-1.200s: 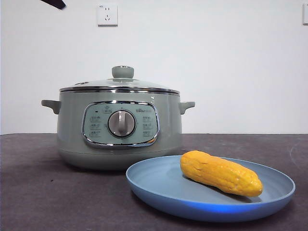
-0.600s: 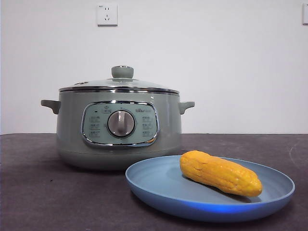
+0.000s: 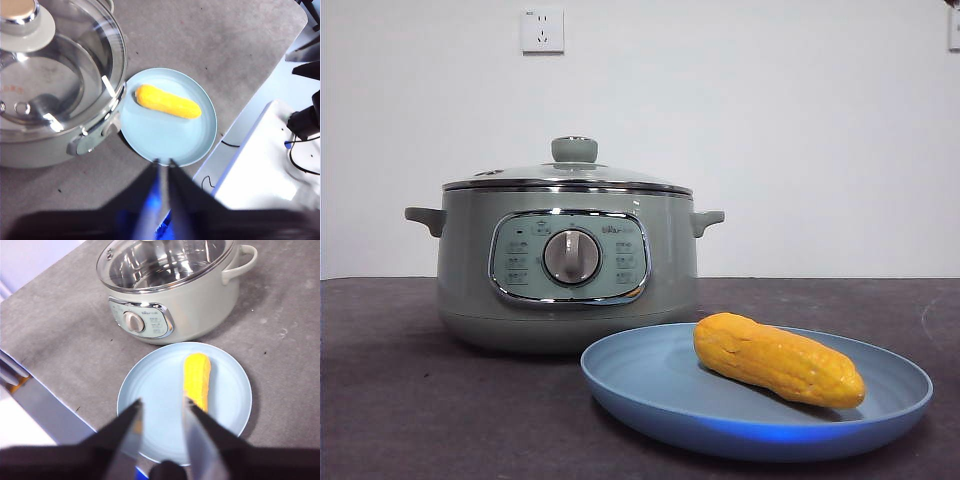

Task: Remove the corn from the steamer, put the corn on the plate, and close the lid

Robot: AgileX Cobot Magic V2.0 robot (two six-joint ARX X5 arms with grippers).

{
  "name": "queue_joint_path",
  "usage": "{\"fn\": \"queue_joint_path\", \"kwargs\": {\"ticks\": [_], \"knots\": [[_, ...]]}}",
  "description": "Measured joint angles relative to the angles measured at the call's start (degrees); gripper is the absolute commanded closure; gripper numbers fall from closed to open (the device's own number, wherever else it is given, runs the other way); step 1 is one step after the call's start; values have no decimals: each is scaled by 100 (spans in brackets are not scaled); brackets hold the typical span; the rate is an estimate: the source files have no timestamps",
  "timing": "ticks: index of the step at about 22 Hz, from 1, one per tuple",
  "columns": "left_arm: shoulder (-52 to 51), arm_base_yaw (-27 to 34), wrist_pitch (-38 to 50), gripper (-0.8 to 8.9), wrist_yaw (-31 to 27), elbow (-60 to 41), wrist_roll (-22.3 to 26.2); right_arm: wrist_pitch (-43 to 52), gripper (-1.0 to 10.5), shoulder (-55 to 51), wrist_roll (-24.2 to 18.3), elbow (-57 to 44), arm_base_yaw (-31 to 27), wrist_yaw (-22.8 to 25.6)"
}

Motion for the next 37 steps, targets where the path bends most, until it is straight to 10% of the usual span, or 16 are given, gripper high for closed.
{"fn": "queue_joint_path", "kwargs": {"ticks": [20,30,37], "knots": [[0,0,79,819,-26,0,4,-2,945,0,0,0,0,15],[-46,66,424,817,-1510,2,201,0,946,0,0,0,0,15],[-767,787,2511,817,-1716,0,564,-2,945,0,0,0,-2,15]]}}
